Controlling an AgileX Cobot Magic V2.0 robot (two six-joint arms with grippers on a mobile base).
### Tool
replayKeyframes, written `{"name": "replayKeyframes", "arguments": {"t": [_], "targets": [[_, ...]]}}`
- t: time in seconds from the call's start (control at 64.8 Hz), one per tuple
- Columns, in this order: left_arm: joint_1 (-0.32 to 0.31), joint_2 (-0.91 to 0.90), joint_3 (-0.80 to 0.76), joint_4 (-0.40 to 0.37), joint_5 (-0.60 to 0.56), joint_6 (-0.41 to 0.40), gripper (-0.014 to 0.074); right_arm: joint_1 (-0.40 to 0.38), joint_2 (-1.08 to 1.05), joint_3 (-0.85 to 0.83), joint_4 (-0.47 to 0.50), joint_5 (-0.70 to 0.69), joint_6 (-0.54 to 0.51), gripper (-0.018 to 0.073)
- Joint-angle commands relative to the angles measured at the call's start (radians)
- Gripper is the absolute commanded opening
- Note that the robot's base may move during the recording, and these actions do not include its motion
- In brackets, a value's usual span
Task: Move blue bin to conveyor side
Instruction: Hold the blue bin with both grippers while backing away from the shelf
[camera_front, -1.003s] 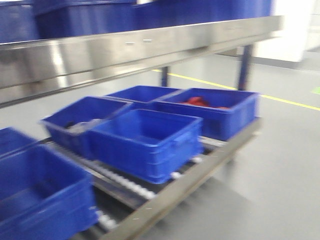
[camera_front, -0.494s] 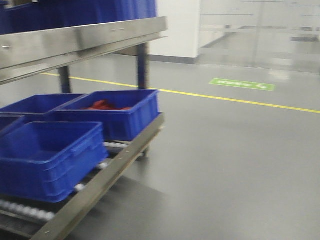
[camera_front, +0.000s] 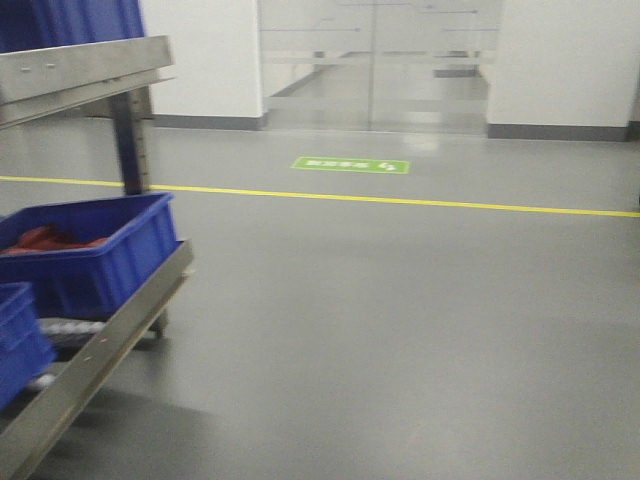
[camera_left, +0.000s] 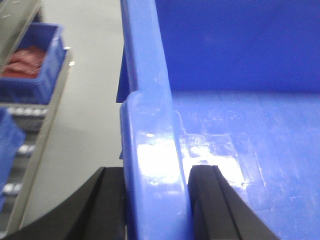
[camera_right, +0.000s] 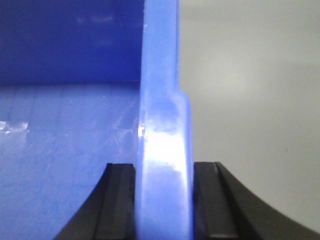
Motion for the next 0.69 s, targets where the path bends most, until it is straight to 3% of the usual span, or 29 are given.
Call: {"name": "replayKeyframes", "arguments": {"t": [0.0,0.679], "targets": [[-0.002,-0.019,-0.017,0.026,-0.101,0.016,-0.0027,-0.006,-0.019,-0.013,-0.074,-0.092,-0.007,-0.0087],[-0.002,-0.019,-0.017,0.026,-0.101,0.016,-0.0027,-0.006,-0.019,-0.013,-0.074,-0.092,-0.007,-0.0087]]}}
